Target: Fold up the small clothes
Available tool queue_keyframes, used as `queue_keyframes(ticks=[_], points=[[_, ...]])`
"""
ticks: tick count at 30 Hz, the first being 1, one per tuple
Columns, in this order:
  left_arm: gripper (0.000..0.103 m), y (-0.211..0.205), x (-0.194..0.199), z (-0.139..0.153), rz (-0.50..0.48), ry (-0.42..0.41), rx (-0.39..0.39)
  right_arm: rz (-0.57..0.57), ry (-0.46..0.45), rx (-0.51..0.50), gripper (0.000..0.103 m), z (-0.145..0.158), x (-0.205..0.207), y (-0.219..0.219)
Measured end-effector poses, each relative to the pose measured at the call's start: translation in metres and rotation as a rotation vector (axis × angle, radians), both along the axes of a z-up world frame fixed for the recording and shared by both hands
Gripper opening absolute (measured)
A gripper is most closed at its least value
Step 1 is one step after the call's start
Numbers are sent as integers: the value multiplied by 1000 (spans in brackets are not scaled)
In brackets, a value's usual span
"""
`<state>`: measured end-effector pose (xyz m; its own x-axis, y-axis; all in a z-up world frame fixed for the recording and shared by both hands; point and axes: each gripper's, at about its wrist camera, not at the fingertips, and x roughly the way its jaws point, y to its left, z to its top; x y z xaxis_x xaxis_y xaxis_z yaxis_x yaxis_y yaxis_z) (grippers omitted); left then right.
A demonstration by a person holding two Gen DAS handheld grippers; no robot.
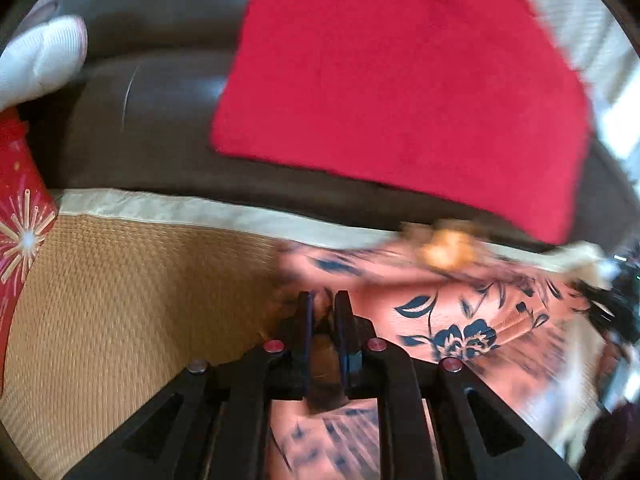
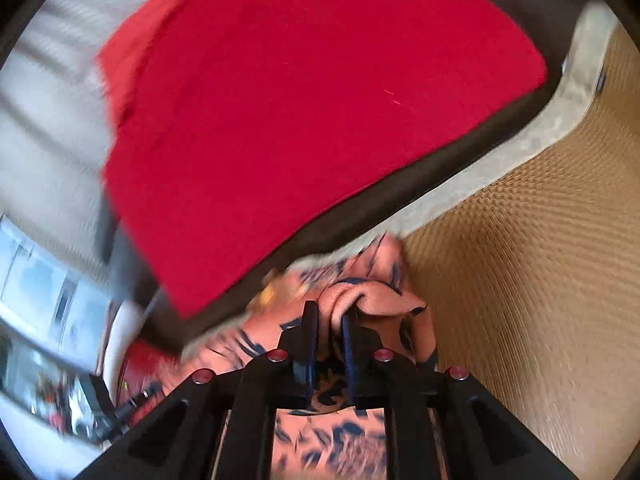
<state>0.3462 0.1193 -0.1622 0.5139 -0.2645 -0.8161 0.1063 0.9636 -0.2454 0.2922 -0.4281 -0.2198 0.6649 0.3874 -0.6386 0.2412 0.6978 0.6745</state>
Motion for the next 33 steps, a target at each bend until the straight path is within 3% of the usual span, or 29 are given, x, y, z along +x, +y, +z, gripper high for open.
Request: queue_keyframes(ticks=[2, 5, 6, 8, 9, 11, 14, 17, 20, 22, 25, 29, 31, 33], points=[[12, 8, 23, -26, 76, 30, 33, -65, 47, 16, 17, -37, 20, -5], [12, 33, 17, -30, 179, -8, -76, -114, 34, 48, 17, -57, 19, -17], [16, 40, 4, -22, 211, -54, -88, -131, -7, 25, 17, -53, 10, -20], [31, 39, -23, -6, 235, -137, -53, -137, -77, -59, 27, -38, -5, -19], [41, 35, -34, 0, 228, -162, -21, -133, -102, -95, 28, -30, -10, -15], [45, 18, -62, 12, 156, -209, 5, -107, -143, -152, 28, -12, -21, -3], [45, -27, -72, 4, 8, -136, 23, -15, -176, -211, 28, 9, -24, 30], [45, -68, -60, -24, -119, 7, 46, 162, -118, -254, 28, 8, -15, 76], [45, -90, -45, -45, -160, 66, 52, 331, -1, -314, 28, -10, -2, 125], [45, -96, -30, -50, -169, 83, 50, 351, 54, -388, 28, -20, 9, 140], [45, -100, 3, -48, -149, 69, 9, 315, 98, -423, 27, -32, 41, 145], [45, -86, 40, -26, -45, -28, -36, 193, -57, -408, 27, -10, 69, 133], [45, -69, 39, -9, 38, -114, -29, 121, -139, -374, 27, 6, 70, 123], [46, -61, 26, 1, 59, -158, -30, 119, -178, -351, 27, 14, 67, 124]])
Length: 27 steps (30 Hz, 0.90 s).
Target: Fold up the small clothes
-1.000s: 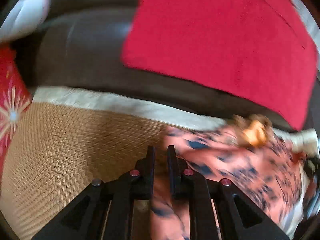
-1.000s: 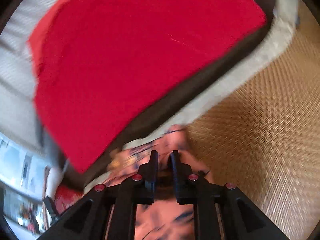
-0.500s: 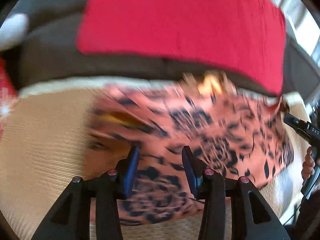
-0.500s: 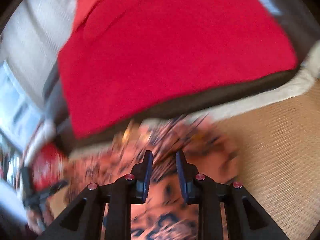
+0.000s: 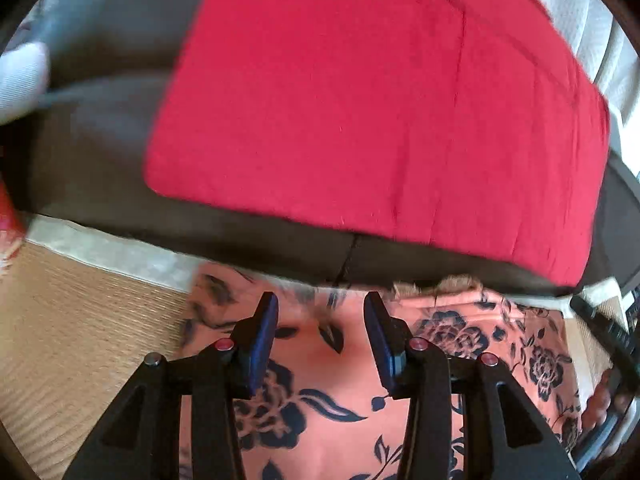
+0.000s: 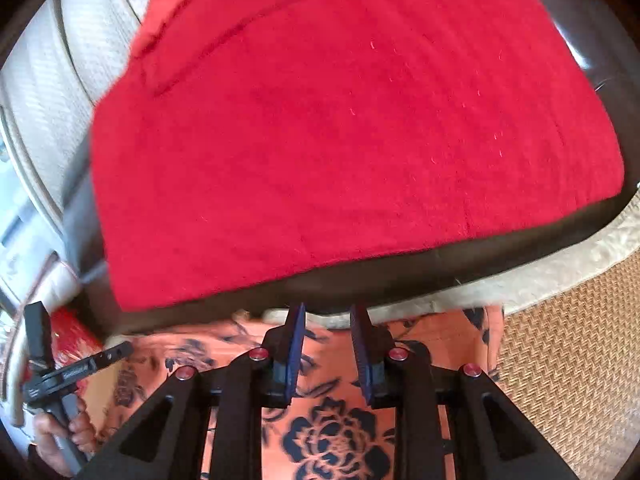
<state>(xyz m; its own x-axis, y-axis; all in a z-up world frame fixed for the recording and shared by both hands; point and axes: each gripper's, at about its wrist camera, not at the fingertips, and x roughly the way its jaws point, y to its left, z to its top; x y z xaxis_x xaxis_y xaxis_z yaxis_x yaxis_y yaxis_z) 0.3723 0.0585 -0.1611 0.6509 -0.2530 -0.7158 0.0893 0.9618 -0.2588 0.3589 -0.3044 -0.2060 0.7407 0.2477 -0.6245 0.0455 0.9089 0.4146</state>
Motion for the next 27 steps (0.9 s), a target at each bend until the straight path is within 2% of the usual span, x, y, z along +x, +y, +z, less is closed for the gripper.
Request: queue_keyframes(ticks=[2, 4, 6, 8, 10, 11, 12, 14, 16, 17, 19, 20, 21, 23, 24, 26, 27], points=[[46, 0, -19, 3, -6, 12, 47, 53, 19, -30, 27, -1, -10, 15], [46, 0, -44, -1, -3, 51, 111, 124, 86, -66, 27, -9, -19, 40], [46, -4, -61, -10, -13, 83, 137, 171, 125, -83, 27, -19, -29, 59], [46, 3, -75, -21, 15, 115, 185, 174, 157, -93, 27, -27, -31, 66], [47, 7, -81, -40, 64, 148, 272, 177, 252, -93, 27, -47, -34, 77], [48, 14, -81, -49, 67, 172, 277, 168, 279, -108, 27, -54, -37, 81], [49, 20, -82, -53, 61, 184, 247, 157, 258, -112, 27, -47, -45, 81], [49, 32, -91, -41, 87, 171, 204, 147, 248, -67, 27, -35, -60, 79], [52, 43, -106, -27, 123, 111, 190, 142, 186, -6, 27, -18, -81, 79], [53, 46, -113, -24, 136, 93, 209, 145, 157, -1, 27, -13, -90, 82], [54, 46, -119, -34, 131, 134, 261, 159, 185, 11, 27, -16, -99, 89], [54, 46, -120, -47, 128, 179, 265, 185, 253, 29, 28, -29, -100, 95], [55, 52, -125, -51, 137, 198, 234, 186, 294, 27, 28, -38, -100, 99], [55, 63, -136, -43, 159, 190, 171, 158, 248, 38, 28, -34, -112, 100], [55, 67, -144, -38, 169, 173, 150, 162, 251, 77, 28, -28, -117, 99], [57, 80, -166, -29, 204, 152, 103, 161, 195, 197, 28, -15, -133, 86], [62, 86, -176, -29, 213, 153, 59, 141, 180, 213, 28, -13, -142, 82]])
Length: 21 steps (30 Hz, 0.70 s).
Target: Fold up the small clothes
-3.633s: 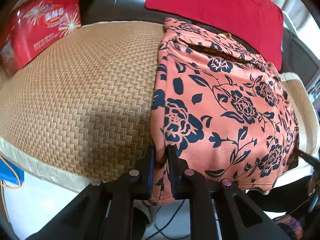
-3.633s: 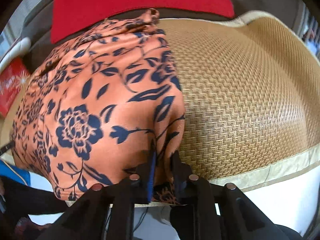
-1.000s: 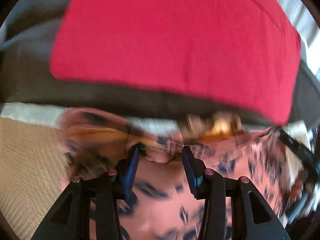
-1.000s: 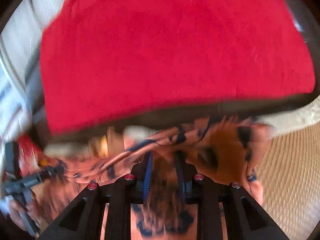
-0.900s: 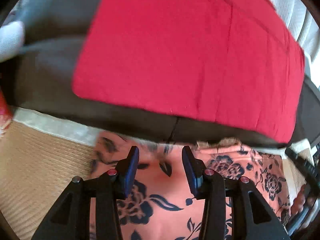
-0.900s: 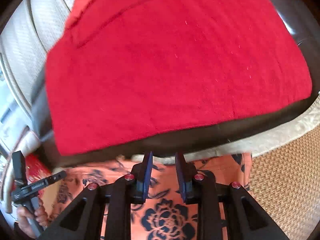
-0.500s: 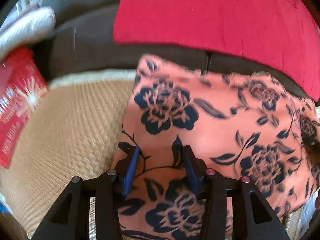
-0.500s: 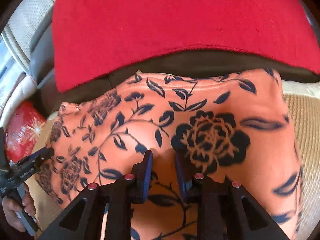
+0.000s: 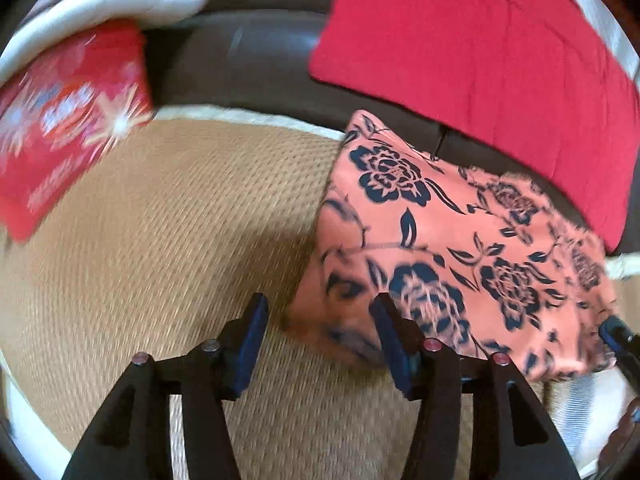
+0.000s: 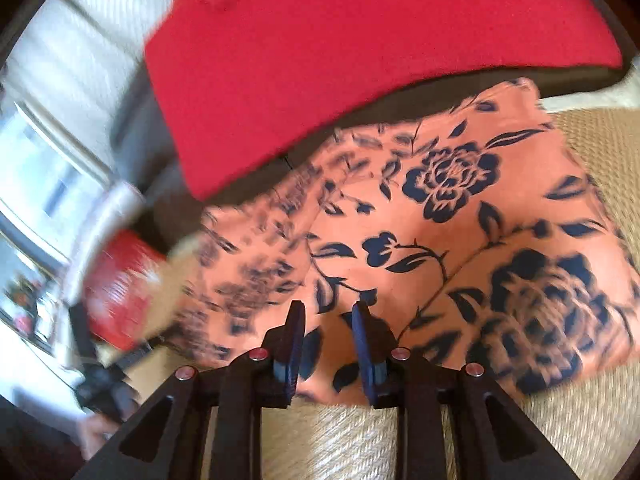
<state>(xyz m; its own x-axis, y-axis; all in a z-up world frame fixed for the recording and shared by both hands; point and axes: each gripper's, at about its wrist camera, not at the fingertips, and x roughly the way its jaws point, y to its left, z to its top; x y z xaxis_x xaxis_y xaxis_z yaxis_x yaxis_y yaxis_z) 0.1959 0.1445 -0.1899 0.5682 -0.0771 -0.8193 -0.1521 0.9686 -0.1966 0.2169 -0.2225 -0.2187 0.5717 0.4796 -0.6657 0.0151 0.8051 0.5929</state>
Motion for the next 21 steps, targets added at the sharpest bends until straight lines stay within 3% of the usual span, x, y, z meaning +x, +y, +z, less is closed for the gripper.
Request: queue_keyframes(ticks=[3, 4, 5, 6, 10, 16, 18, 19, 20, 21], points=[[71, 10, -19, -11, 41, 19, -169, -82, 8, 44, 28, 7, -28, -30], [71, 4, -15, -15, 54, 31, -205, -114, 34, 80, 39, 4, -36, -42], [71, 2, -8, -24, 71, 45, -265, -158, 59, 109, 63, 0, -44, -55], [71, 7, -5, -27, 85, 48, -320, -202, 65, 130, 71, -8, -50, -66], [73, 8, 1, -30, 139, 7, -399, -315, 108, 208, 73, -18, -65, -109], [75, -1, 24, -35, 149, -59, -395, -463, 99, 270, 72, -38, -46, -138], [74, -6, 28, -36, 147, -79, -400, -478, 72, 265, 67, -40, -37, -134], [70, -5, 32, -39, 152, -86, -398, -486, 71, 238, 49, -40, -33, -130], [43, -7, 42, -42, 160, -80, -389, -487, 90, 224, 27, -44, -29, -127], [23, -7, 49, -48, 169, -62, -372, -497, 105, 226, 24, -48, -27, -126]])
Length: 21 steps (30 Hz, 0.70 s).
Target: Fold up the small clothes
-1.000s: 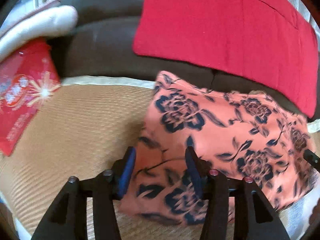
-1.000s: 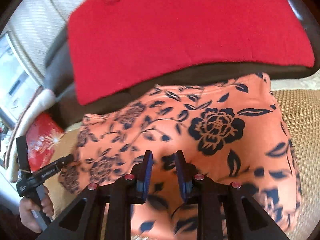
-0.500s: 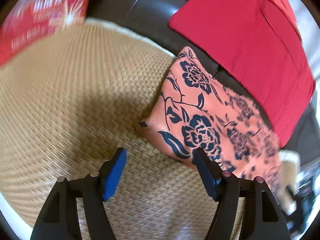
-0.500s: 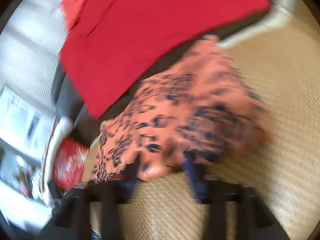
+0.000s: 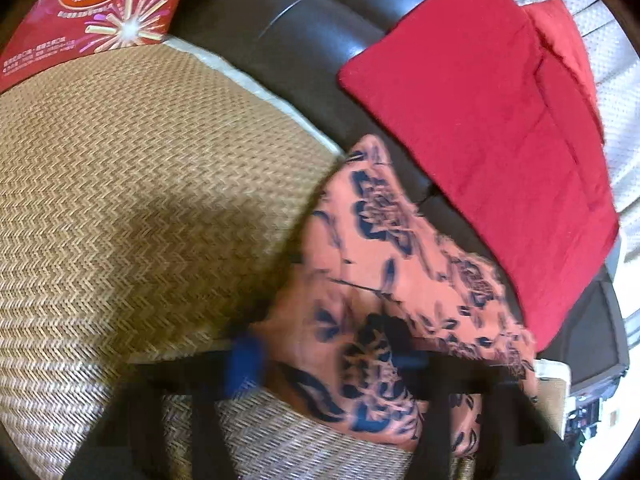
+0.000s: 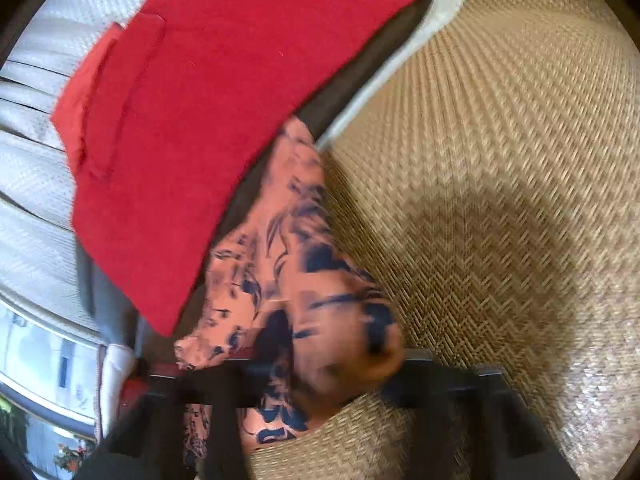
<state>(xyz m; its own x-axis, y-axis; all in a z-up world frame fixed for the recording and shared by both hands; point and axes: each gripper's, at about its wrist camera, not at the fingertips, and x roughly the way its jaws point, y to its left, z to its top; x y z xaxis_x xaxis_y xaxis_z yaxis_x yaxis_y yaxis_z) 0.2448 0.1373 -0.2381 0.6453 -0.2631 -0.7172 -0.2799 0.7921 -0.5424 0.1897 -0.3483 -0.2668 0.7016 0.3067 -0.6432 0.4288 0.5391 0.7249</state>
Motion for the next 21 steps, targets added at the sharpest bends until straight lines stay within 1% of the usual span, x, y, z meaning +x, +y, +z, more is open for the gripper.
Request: queue_keyframes(ticks=[1, 3, 6, 7, 9, 12, 15, 16, 17, 18, 19, 20, 21], points=[[21, 2, 2, -5, 6, 6, -17, -23, -13, 2, 23, -1, -1, 2], [17, -3, 10, -10, 20, 5, -40, -24, -22, -38, 20, 4, -2, 2], [15, -9, 2, 2, 4, -6, 9, 2, -51, -123, 17, 24, -13, 7], [15, -10, -2, 4, -7, -6, 27, 6, -58, -138, 16, 29, -17, 10], [15, -12, -17, 12, -36, -3, 55, 18, -63, -163, 16, 37, -33, 10], [15, -6, -46, 17, -61, 8, 64, 45, -45, -188, 16, 44, -56, 8], [16, -2, -79, 17, -90, 8, 110, 97, -3, -230, 16, 46, -84, 15], [17, 0, -84, 16, -93, 12, 112, 110, 10, -234, 17, 46, -92, 17], [18, 0, -89, 12, -100, 21, 101, 126, 26, -239, 21, 46, -99, 19], [21, 8, -91, 11, -101, 27, 89, 145, 49, -246, 21, 45, -104, 21], [28, 10, -92, 10, -94, 36, 74, 155, 67, -249, 23, 44, -107, 22], [38, 14, -89, 9, -85, 44, 65, 154, 81, -253, 27, 46, -112, 21], [60, 15, -87, 7, -77, 57, 55, 142, 83, -261, 29, 51, -117, 20]])
